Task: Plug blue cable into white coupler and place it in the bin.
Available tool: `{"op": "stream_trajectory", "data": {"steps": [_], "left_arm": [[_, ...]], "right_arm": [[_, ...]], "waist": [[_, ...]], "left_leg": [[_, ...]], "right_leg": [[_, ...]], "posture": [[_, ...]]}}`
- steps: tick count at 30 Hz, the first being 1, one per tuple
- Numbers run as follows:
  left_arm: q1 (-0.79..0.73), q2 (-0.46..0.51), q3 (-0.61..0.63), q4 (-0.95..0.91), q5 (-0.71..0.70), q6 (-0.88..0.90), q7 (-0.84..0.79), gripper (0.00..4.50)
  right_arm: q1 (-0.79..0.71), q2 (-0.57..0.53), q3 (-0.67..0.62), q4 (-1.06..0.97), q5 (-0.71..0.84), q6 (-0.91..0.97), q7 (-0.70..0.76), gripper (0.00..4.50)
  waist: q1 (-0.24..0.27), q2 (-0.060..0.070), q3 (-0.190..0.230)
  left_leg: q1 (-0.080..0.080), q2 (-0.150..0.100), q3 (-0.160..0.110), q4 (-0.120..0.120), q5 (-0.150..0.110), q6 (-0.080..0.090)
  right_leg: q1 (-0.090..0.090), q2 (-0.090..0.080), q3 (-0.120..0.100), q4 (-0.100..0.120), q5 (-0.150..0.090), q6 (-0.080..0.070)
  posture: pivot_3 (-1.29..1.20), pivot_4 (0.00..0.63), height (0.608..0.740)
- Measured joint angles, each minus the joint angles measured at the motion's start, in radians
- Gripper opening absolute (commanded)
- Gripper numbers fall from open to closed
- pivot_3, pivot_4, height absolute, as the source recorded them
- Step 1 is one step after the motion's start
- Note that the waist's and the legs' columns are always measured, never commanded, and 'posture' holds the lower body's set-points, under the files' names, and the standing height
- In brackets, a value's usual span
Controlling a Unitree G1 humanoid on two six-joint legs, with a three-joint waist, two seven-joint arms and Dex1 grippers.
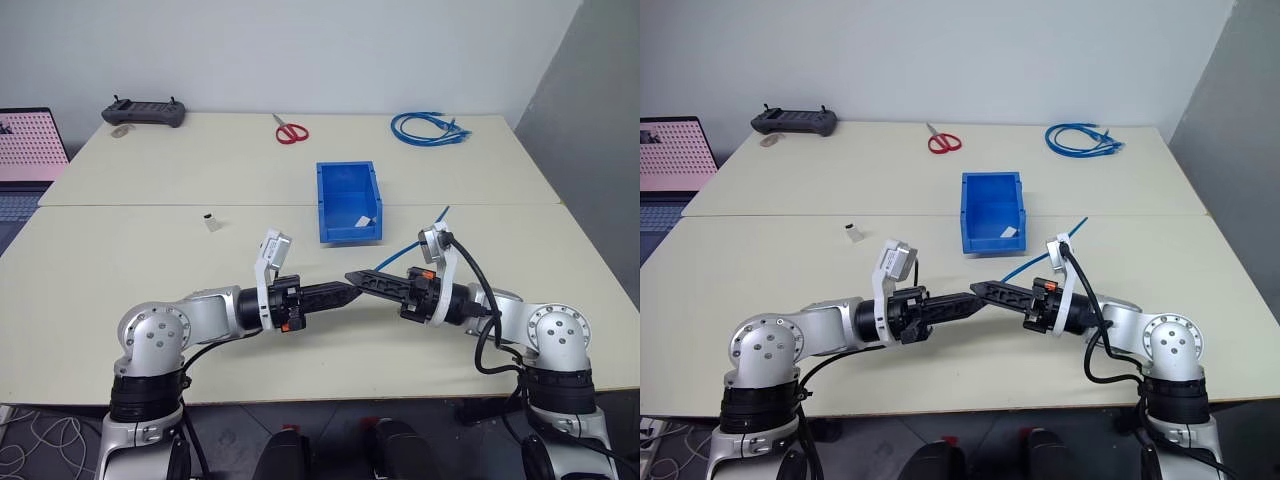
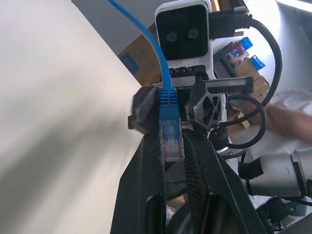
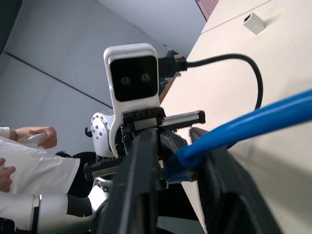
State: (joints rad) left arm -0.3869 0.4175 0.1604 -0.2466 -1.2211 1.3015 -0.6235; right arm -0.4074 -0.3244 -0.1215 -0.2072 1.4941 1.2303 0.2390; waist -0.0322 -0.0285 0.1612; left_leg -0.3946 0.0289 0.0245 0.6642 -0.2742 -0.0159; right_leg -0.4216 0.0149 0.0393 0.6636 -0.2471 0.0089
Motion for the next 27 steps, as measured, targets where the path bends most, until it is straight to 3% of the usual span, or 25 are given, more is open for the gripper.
{"op": "stream_trajectory", "data": {"steps": [10, 12, 17, 23, 25, 27], "left_arm": [[0.009, 0.000, -0.025, -0.001, -0.022, -0.001, 0.000, 0.24], [0.012, 0.000, -0.028, -0.004, -0.021, -0.006, 0.000, 0.94], [0.036, 0.095, -0.066, -0.050, 0.034, -0.064, -0.069, 2.00], [0.267, 0.366, -0.217, -0.193, 0.367, -0.352, -0.274, 3.18], [0.328, 0.406, -0.235, -0.190, 0.510, -0.470, -0.256, 3.52], [0.348, 0.365, -0.220, -0.188, 0.623, -0.531, -0.135, 3.98]], "right_arm": [[0.016, -0.055, 0.018, 0.000, 0.020, -0.001, 0.051, 0.21], [0.016, -0.061, 0.024, 0.000, 0.018, -0.006, 0.057, 0.21], [0.001, -0.061, 0.029, 0.000, -0.014, -0.024, 0.044, 0.21], [-0.054, -0.103, 0.026, 0.053, -0.109, -0.058, 0.085, 0.21], [-0.055, -0.122, 0.015, 0.064, -0.140, -0.070, 0.097, 0.21], [-0.054, -0.134, 0.007, 0.067, -0.158, -0.075, 0.113, 0.21]], "waist": [[0.000, 0.000, 0.000], [0.000, 0.000, 0.000], [-0.003, 0.000, 0.000], [-0.003, 0.002, 0.001], [0.001, 0.002, 0.001], [0.008, 0.003, 0.002]], "left_leg": [[0.000, 0.000, 0.000, 0.000, 0.000, 0.000], [0.000, 0.000, 0.000, 0.000, 0.000, 0.000], [0.000, 0.000, 0.001, -0.001, 0.000, 0.000], [0.001, 0.000, 0.002, -0.002, 0.000, 0.000], [0.001, 0.001, 0.002, -0.002, 0.000, 0.000], [0.000, 0.000, 0.002, -0.002, 0.000, 0.000]], "right_leg": [[0.000, 0.000, 0.000, 0.000, 0.000, 0.000], [0.000, 0.000, 0.000, 0.000, 0.000, 0.000], [-0.001, 0.000, 0.001, 0.000, 0.000, 0.000], [-0.002, -0.001, 0.002, -0.001, -0.001, -0.001], [-0.002, -0.003, 0.002, -0.001, -0.001, -0.001], [-0.001, -0.004, 0.001, -0.002, 0.000, 0.000]], "posture": [[0.00, 0.150, 0.740], [0.00, 0.150, 0.740], [0.00, 0.150, 0.740], [0.00, 0.150, 0.740], [0.00, 0.150, 0.740], [0.00, 0.150, 0.740]]}}
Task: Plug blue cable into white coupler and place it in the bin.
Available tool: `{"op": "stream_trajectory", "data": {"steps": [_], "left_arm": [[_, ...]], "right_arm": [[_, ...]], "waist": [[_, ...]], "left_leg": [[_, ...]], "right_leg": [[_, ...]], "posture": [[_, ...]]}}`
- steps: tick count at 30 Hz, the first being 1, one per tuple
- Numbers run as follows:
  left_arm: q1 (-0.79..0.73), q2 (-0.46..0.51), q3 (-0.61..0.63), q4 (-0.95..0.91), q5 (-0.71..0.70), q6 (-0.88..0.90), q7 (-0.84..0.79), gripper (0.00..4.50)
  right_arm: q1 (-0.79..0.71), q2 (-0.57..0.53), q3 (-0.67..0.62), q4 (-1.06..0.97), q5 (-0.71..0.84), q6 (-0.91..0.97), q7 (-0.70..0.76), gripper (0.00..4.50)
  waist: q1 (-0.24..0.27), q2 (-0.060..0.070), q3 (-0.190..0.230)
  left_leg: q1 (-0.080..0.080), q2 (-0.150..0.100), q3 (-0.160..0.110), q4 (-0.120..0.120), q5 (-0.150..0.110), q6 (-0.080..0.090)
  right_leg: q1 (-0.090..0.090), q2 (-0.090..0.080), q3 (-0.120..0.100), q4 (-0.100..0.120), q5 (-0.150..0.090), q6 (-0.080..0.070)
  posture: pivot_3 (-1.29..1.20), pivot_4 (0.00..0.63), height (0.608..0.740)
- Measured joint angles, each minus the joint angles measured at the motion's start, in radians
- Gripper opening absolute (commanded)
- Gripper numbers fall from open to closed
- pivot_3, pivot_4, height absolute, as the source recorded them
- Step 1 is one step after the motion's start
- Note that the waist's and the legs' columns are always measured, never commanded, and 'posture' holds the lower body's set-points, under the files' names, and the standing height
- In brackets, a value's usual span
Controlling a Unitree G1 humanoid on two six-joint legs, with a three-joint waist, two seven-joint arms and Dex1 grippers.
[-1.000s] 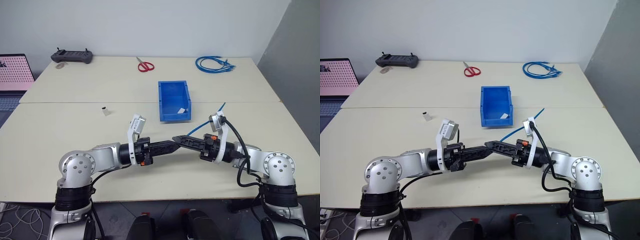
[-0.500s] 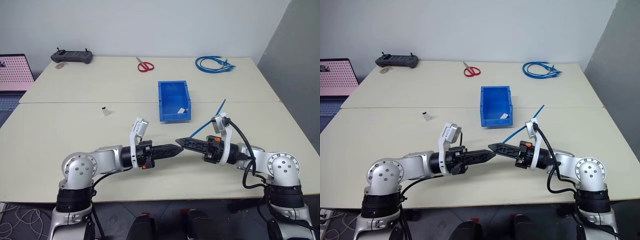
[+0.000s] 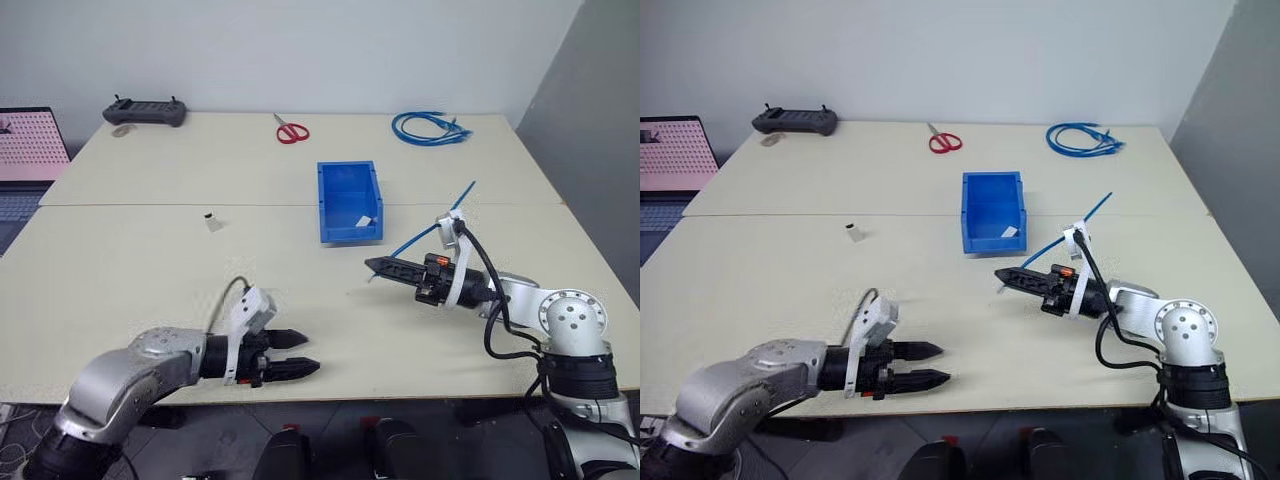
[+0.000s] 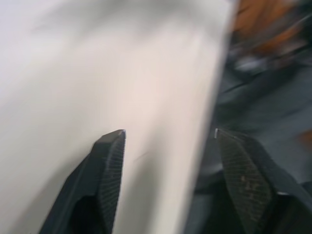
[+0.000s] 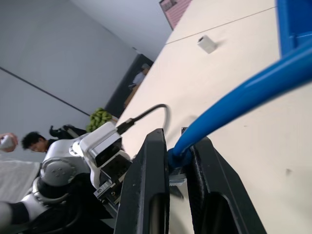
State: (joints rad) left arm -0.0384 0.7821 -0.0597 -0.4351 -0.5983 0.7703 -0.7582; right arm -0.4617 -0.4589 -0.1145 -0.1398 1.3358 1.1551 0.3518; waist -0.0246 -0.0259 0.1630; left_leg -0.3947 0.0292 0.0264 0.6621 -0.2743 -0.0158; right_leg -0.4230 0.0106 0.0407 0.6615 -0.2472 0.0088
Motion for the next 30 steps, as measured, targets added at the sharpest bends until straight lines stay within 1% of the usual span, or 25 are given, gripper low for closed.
{"op": "stream_trajectory", "data": {"steps": [2, 3, 5, 6, 7, 8, 9, 10, 12, 14, 15, 17, 22, 23, 30], "left_arm": [[-0.005, -0.092, 0.032, 0.012, 0.116, -0.038, 0.190, 4.38], [-0.007, -0.123, 0.041, 0.023, 0.177, -0.054, 0.280, 4.49], [-0.013, -0.209, 0.069, 0.056, 0.311, -0.088, 0.471, 4.49], [-0.028, -0.279, 0.100, 0.083, 0.354, -0.095, 0.571, 4.49], [-0.056, -0.368, 0.139, 0.115, 0.389, -0.099, 0.677, 4.49], [-0.073, -0.431, 0.159, 0.140, 0.404, -0.100, 0.755, 4.49], [-0.109, -0.518, 0.199, 0.186, 0.427, -0.102, 0.845, 4.49], [-0.135, -0.573, 0.222, 0.231, 0.446, -0.106, 0.917, 4.49], [-0.190, -0.633, 0.232, 0.301, 0.470, -0.146, 0.998, 4.49], [-0.258, -0.652, 0.248, 0.405, 0.485, -0.200, 1.032, 4.49], [-0.331, -0.651, 0.268, 0.520, 0.488, -0.259, 1.035, 4.49], [-0.372, -0.649, 0.283, 0.599, 0.488, -0.313, 1.032, 4.49], [-0.523, -0.600, 0.305, 0.904, 0.492, -0.497, 1.014, 4.49], [-0.571, -0.580, 0.306, 1.003, 0.492, -0.549, 0.995, 4.49], [-0.740, -0.517, 0.309, 1.326, 0.496, -0.690, 0.940, 4.49]], "right_arm": [[0.001, -0.001, -0.010, 0.005, -0.009, -0.007, 0.011, 0.21], [0.001, -0.002, -0.014, 0.005, -0.014, -0.010, 0.015, 0.21], [0.004, -0.006, -0.025, 0.006, -0.023, -0.012, 0.020, 0.21], [0.004, -0.006, -0.026, 0.006, -0.025, -0.012, 0.022, 0.21], [0.004, -0.003, -0.026, 0.008, -0.031, -0.012, 0.023, 0.21], [0.003, -0.001, -0.024, 0.008, -0.038, -0.012, 0.026, 0.21], [-0.004, 0.000, -0.023, 0.014, -0.051, -0.013, 0.028, 0.21], [-0.015, 0.005, -0.019, 0.020, -0.061, -0.013, 0.030, 0.21], [-0.046, 0.006, -0.020, 0.032, -0.067, -0.013, 0.034, 0.21], [-0.069, 0.004, -0.022, 0.036, -0.068, -0.013, 0.039, 0.21], [-0.081, 0.001, -0.024, 0.038, -0.071, -0.013, 0.041, 0.21], [-0.082, -0.001, -0.024, 0.038, -0.079, -0.013, 0.041, 0.21], [-0.063, -0.002, -0.030, 0.025, -0.096, -0.011, 0.036, 0.21], [-0.054, -0.001, -0.033, 0.018, -0.096, -0.010, 0.030, 0.21], [-0.028, 0.006, -0.041, -0.023, -0.095, -0.009, -0.007, 0.21]], "waist": [[0.003, -0.001, 0.001], [0.002, -0.002, 0.001], [0.000, -0.002, 0.001], [-0.001, -0.002, 0.001], [0.000, -0.003, 0.001], [0.000, -0.004, 0.001], [0.001, -0.004, 0.001], [0.000, -0.004, 0.001], [0.000, -0.004, 0.001], [0.000, -0.004, 0.000], [0.002, -0.004, 0.000], [0.001, -0.004, 0.000], [0.001, -0.004, -0.001], [0.001, -0.004, -0.001], [0.000, -0.004, -0.001]], "left_leg": [[-0.002, 0.000, -0.001, 0.001, 0.000, 0.000], [-0.002, 0.000, -0.001, 0.001, 0.000, 0.000], [-0.003, 0.000, 0.000, 0.000, 0.000, 0.000], [-0.003, 0.000, 0.000, 0.001, 0.000, 0.000], [-0.004, 0.000, 0.000, 0.001, 0.000, 0.000], [-0.004, 0.000, 0.000, 0.001, 0.000, 0.000], [-0.004, -0.001, 0.000, 0.002, 0.000, 0.000], [-0.004, -0.001, 0.000, 0.002, 0.000, 0.000], [-0.004, -0.002, 0.000, 0.003, 0.000, 0.000], [-0.003, -0.002, 0.000, 0.003, 0.000, 0.000], [-0.003, -0.002, 0.000, 0.003, 0.000, 0.000], [-0.003, -0.002, 0.000, 0.003, 0.000, 0.000], [-0.003, -0.002, 0.000, 0.003, 0.000, 0.000], [-0.003, -0.002, 0.000, 0.003, 0.000, 0.000], [-0.004, -0.002, 0.000, 0.002, 0.000, 0.000]], "right_leg": [[0.000, -0.001, -0.001, -0.002, 0.001, 0.002], [0.000, -0.001, -0.001, -0.002, 0.001, 0.002], [0.000, -0.001, 0.000, -0.003, 0.002, 0.003], [0.000, -0.002, 0.000, -0.003, 0.002, 0.003], [0.000, -0.002, -0.001, -0.003, 0.003, 0.004], [0.000, -0.002, -0.001, -0.004, 0.003, 0.004], [0.000, -0.003, -0.001, -0.003, 0.003, 0.005], [0.000, -0.003, -0.001, -0.003, 0.004, 0.006], [0.000, -0.003, 0.000, -0.003, 0.004, 0.006], [0.001, -0.002, -0.001, -0.003, 0.004, 0.006], [0.001, -0.001, -0.001, -0.002, 0.004, 0.006], [0.001, -0.001, 0.000, -0.002, 0.004, 0.006], [0.001, -0.001, -0.001, -0.002, 0.004, 0.006], [0.001, -0.001, -0.001, -0.002, 0.004, 0.006], [0.001, 0.001, -0.002, -0.003, 0.004, 0.006]], "posture": [[0.00, 0.150, 0.740], [0.00, 0.150, 0.740], [0.00, 0.150, 0.740], [0.00, 0.150, 0.740], [0.00, 0.150, 0.740], [0.00, 0.150, 0.740], [0.00, 0.150, 0.740], [0.00, 0.150, 0.740], [0.00, 0.150, 0.740], [0.00, 0.150, 0.740], [0.00, 0.150, 0.740], [0.00, 0.150, 0.740], [0.00, 0.150, 0.740], [0.00, 0.150, 0.740], [0.00, 0.150, 0.740]]}}
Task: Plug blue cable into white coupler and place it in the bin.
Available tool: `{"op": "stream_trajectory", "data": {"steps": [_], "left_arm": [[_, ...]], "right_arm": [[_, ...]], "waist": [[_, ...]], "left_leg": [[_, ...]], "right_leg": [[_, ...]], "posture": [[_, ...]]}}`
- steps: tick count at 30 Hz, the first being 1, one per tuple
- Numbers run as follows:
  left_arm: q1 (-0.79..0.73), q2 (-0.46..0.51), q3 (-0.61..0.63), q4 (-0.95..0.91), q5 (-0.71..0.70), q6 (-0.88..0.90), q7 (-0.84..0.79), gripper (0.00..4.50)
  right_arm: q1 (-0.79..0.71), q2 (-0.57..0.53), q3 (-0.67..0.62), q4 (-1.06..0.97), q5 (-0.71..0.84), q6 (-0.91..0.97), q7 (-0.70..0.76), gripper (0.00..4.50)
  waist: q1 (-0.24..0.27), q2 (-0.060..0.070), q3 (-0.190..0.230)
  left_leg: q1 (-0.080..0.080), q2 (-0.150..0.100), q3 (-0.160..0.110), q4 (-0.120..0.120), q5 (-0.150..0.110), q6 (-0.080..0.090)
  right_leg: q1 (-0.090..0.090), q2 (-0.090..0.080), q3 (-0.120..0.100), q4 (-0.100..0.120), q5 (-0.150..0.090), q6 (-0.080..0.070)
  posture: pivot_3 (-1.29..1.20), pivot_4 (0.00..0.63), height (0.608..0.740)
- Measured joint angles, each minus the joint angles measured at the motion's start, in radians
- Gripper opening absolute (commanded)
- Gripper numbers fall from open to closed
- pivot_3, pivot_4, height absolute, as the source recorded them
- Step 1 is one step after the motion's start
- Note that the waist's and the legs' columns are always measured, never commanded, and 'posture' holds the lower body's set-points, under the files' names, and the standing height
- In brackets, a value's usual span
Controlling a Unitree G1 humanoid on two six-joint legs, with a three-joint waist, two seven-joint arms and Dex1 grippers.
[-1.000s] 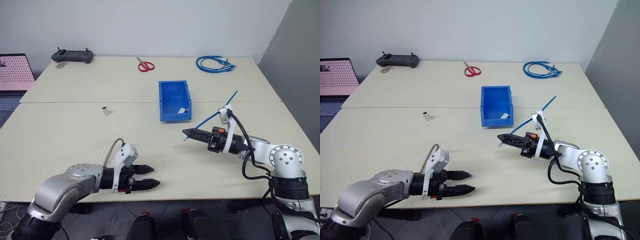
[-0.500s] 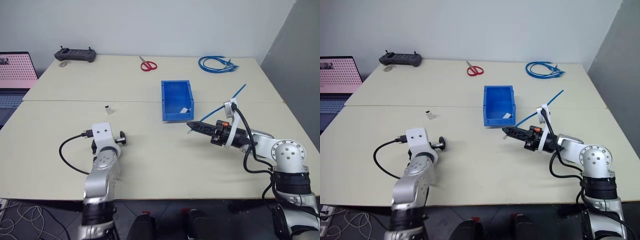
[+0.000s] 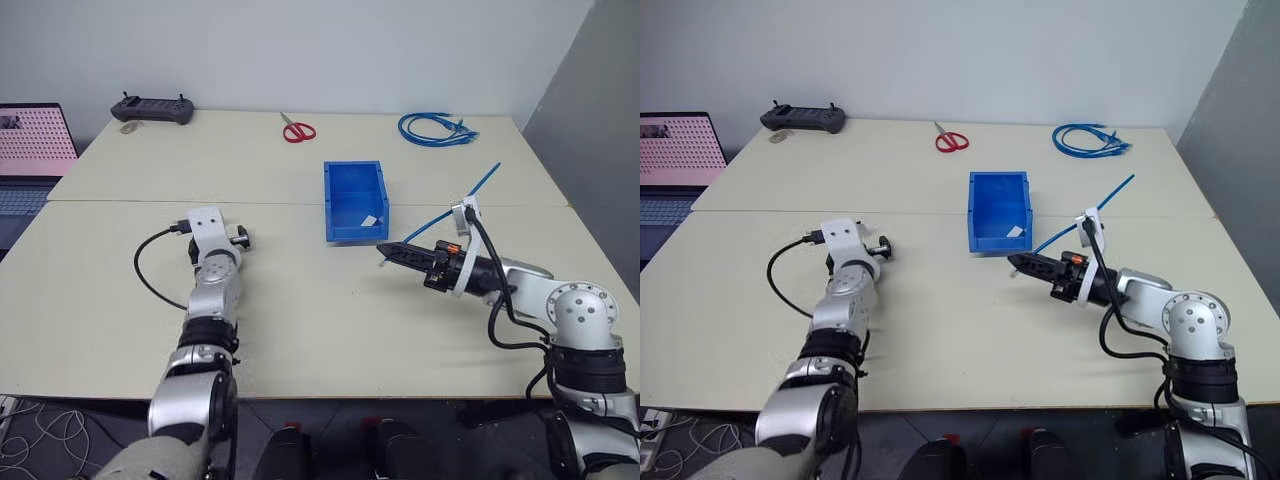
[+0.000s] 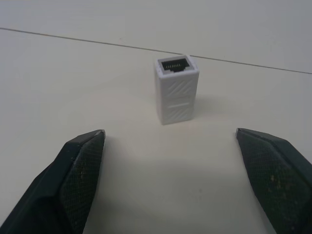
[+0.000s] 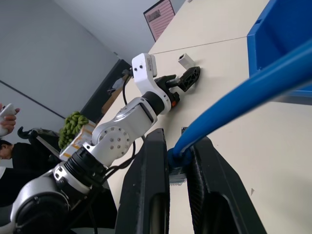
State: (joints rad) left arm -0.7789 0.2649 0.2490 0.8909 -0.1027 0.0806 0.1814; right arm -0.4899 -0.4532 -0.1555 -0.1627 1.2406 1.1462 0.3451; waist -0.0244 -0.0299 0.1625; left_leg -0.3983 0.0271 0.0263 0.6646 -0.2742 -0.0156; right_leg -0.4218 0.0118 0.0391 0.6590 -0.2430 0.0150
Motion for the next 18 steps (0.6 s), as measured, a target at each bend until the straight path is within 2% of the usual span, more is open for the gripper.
{"op": "stream_trajectory", "data": {"steps": [1, 2, 15, 18], "left_arm": [[-0.020, 0.006, -0.001, 0.038, 0.003, -0.017, 0.003, 4.13], [-0.031, 0.009, -0.003, 0.060, 0.009, -0.026, 0.004, 4.01], [-0.085, 0.052, -0.005, 0.195, 0.015, -0.089, 0.015, 1.16], [-0.095, 0.081, -0.003, 0.222, 0.015, -0.089, 0.022, 0.76]], "right_arm": [[0.001, 0.002, -0.001, 0.000, 0.000, 0.000, -0.004, 0.21], [0.001, 0.003, -0.001, -0.001, 0.001, 0.000, -0.007, 0.21], [0.007, 0.009, -0.019, -0.001, 0.008, 0.000, -0.036, 0.21], [0.007, 0.013, -0.019, -0.001, 0.008, 0.000, -0.041, 0.21]], "waist": [[0.000, 0.000, 0.000], [0.000, 0.000, 0.000], [-0.010, 0.000, 0.000], [-0.008, 0.000, 0.000]], "left_leg": [[0.000, 0.000, 0.000, 0.000, 0.000, 0.000], [0.000, 0.000, 0.000, 0.000, 0.000, 0.000], [0.000, 0.002, 0.001, -0.001, 0.000, 0.000], [0.000, 0.002, 0.001, -0.001, 0.000, 0.000]], "right_leg": [[0.000, 0.000, 0.000, 0.000, 0.000, 0.000], [0.000, 0.000, 0.000, 0.000, 0.000, 0.000], [-0.002, -0.002, 0.001, 0.002, 0.000, 0.000], [-0.002, -0.002, 0.001, 0.001, 0.000, 0.000]], "posture": [[0.00, 0.150, 0.740], [0.00, 0.150, 0.740], [0.00, 0.150, 0.740], [0.00, 0.150, 0.740]]}}
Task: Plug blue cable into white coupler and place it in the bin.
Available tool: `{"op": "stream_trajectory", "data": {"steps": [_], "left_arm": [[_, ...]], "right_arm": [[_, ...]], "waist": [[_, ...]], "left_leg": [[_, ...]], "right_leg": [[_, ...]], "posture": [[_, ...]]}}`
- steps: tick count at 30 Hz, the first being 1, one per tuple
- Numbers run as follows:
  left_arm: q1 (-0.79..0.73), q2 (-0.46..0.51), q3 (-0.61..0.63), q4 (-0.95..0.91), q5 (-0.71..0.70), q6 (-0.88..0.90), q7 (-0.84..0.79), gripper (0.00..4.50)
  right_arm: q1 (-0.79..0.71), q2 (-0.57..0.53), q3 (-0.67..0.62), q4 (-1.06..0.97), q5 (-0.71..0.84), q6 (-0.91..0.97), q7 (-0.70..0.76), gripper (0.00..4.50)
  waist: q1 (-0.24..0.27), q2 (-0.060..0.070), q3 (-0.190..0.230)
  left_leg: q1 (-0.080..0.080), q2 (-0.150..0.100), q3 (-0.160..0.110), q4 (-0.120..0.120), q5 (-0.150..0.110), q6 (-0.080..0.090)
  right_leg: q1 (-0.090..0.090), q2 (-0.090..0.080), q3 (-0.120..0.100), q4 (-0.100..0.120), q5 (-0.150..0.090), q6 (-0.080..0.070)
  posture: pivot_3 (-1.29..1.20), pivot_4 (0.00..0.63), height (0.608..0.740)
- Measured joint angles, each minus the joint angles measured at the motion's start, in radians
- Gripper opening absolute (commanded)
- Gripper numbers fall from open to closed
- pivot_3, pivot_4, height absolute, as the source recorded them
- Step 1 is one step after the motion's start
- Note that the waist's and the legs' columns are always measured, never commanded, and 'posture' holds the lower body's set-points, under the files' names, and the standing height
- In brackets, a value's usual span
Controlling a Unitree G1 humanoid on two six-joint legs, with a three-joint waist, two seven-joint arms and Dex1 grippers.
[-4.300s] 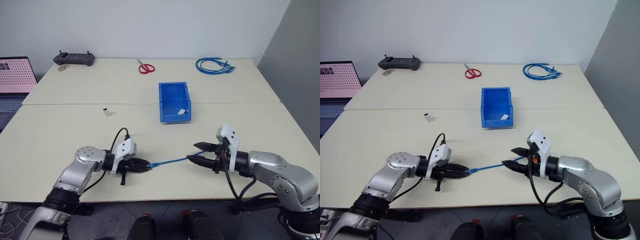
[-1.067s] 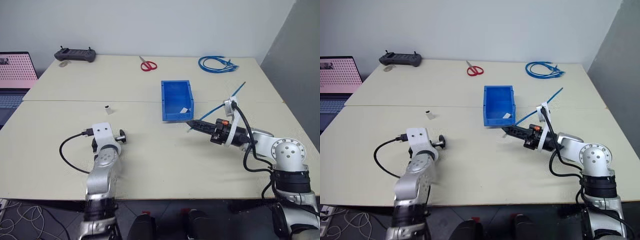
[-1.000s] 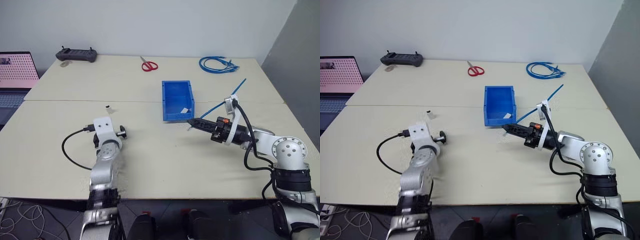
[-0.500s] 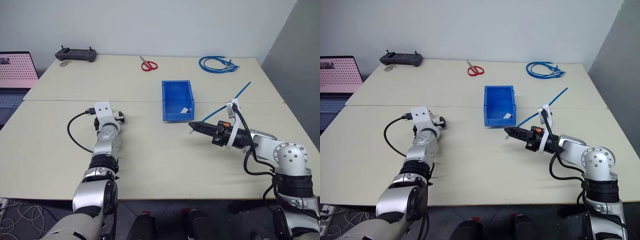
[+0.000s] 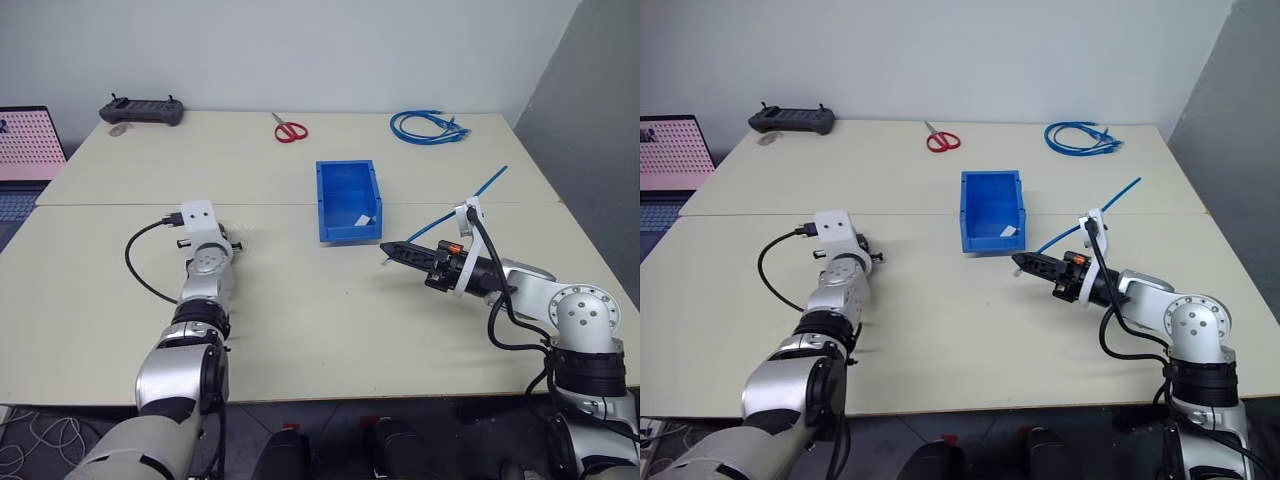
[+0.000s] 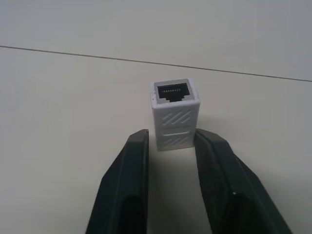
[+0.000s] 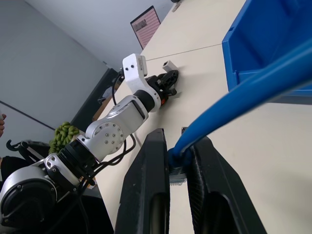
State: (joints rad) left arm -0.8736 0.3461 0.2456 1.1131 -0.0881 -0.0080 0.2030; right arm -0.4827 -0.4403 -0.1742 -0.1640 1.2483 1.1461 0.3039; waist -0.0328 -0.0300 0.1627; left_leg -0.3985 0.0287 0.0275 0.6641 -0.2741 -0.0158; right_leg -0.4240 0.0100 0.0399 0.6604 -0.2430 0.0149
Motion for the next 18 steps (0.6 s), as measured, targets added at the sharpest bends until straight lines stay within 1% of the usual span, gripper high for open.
{"op": "stream_trajectory", "data": {"steps": [5, 8, 10, 11, 14, 15, 16, 18], "left_arm": [[-0.001, 0.009, 0.000, 0.005, 0.000, 0.000, 0.002, 0.76], [-0.001, 0.009, -0.002, 0.004, 0.000, 0.000, 0.001, 0.76], [0.018, 0.004, -0.006, -0.032, -0.003, 0.001, -0.038, 0.76], [0.043, 0.000, -0.013, -0.077, -0.006, 0.000, -0.073, 0.76], [0.195, -0.009, -0.095, -0.339, -0.019, 0.058, -0.265, 0.76], [0.269, -0.001, -0.137, -0.470, -0.035, 0.103, -0.355, 0.76], [0.363, 0.016, -0.192, -0.620, -0.064, 0.151, -0.467, 0.76], [0.459, 0.070, -0.248, -0.802, -0.111, 0.222, -0.614, 0.76]], "right_arm": [[0.000, 0.007, 0.000, 0.000, 0.000, 0.000, -0.004, 0.21], [0.000, 0.009, 0.000, 0.000, 0.000, 0.000, -0.007, 0.21], [0.000, 0.009, -0.001, 0.000, 0.000, 0.000, -0.008, 0.21], [0.003, 0.008, -0.004, 0.000, 0.000, 0.000, -0.008, 0.21], [0.005, 0.006, -0.006, -0.004, 0.001, 0.000, -0.008, 0.21], [0.005, 0.004, -0.004, -0.008, 0.000, 0.000, -0.007, 0.21], [0.006, -0.002, -0.005, -0.010, 0.000, 0.000, -0.004, 0.21], [0.000, -0.008, -0.002, -0.010, -0.001, 0.001, 0.000, 0.21]], "waist": [[0.005, 0.000, 0.000], [0.005, 0.000, 0.000], [0.005, 0.000, 0.000], [0.005, 0.000, 0.000], [0.004, 0.000, 0.000], [0.002, 0.000, 0.000], [-0.002, 0.000, 0.000], [-0.003, 0.000, 0.000]], "left_leg": [[-0.001, -0.001, 0.000, 0.000, 0.000, 0.000], [-0.001, -0.002, 0.000, 0.000, 0.000, 0.000], [-0.001, -0.002, 0.000, 0.000, 0.000, 0.000], [-0.001, -0.002, 0.000, 0.000, 0.000, 0.000], [-0.001, -0.002, 0.001, -0.001, 0.000, -0.001], [-0.001, -0.001, 0.002, -0.001, 0.000, -0.001], [-0.001, -0.001, 0.002, -0.001, 0.000, -0.001], [-0.001, 0.000, 0.002, -0.001, 0.000, -0.001]], "right_leg": [[0.000, -0.002, -0.001, -0.001, 0.001, -0.001], [0.000, -0.003, -0.001, -0.001, 0.002, -0.004], [0.000, -0.003, -0.001, -0.001, 0.002, -0.004], [0.000, -0.003, -0.001, 0.000, 0.003, -0.004], [-0.001, -0.003, 0.000, 0.001, 0.003, -0.005], [-0.001, -0.003, 0.001, 0.001, 0.003, -0.005], [-0.001, -0.004, 0.002, 0.001, 0.003, -0.005], [-0.002, -0.003, 0.001, 0.002, 0.002, -0.006]], "posture": [[0.00, 0.150, 0.740], [0.00, 0.150, 0.740], [0.00, 0.150, 0.740], [0.00, 0.150, 0.740], [0.00, 0.150, 0.740], [0.00, 0.150, 0.740], [0.00, 0.150, 0.740], [0.00, 0.150, 0.740]]}}
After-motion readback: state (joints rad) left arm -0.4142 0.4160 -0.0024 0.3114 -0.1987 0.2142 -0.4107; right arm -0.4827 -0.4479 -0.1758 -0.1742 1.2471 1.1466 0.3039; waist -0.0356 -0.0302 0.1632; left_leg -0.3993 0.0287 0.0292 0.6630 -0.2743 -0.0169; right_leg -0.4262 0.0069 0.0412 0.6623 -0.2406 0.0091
